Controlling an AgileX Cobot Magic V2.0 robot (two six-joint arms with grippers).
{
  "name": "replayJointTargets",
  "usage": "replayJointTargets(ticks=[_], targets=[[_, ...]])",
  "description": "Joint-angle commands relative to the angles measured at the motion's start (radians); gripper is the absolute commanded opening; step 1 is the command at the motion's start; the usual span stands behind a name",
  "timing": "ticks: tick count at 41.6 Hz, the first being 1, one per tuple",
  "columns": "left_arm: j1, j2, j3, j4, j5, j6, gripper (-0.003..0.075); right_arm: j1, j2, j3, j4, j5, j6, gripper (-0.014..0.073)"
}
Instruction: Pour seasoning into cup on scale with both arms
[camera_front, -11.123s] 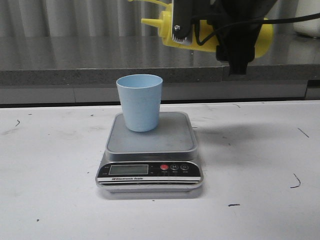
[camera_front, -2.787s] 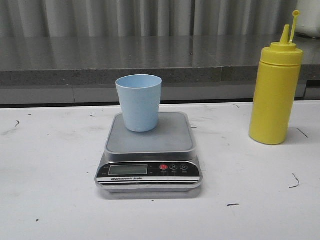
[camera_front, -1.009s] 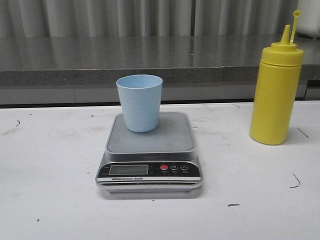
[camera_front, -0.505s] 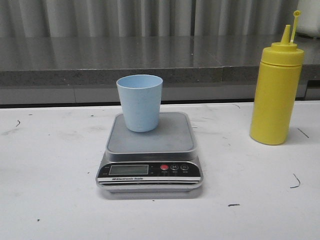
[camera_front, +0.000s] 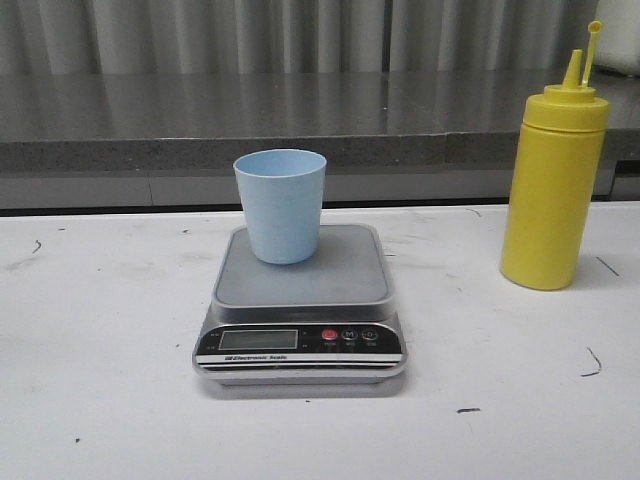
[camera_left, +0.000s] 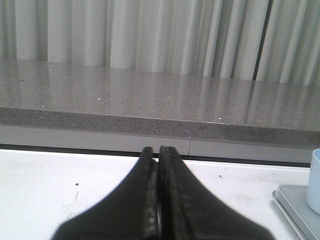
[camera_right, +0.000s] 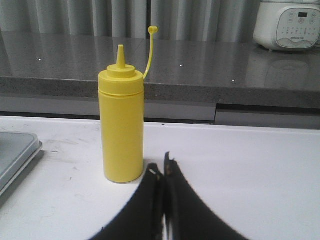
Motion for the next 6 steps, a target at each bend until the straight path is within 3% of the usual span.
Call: replayJointTargets(ticks=[1,6], targets=[[0.000,-0.014,0.025,-0.004,-0.072,-0.009,-0.0020,-0.001,-0.017,-0.007,-0.011,-0.086,-0.008,-0.0067],[0.000,-0.014,0.025,-0.004,-0.072,-0.009,-0.0020,-0.001,-0.016,-0.007,-0.011,-0.086,-0.008,-0.0067]])
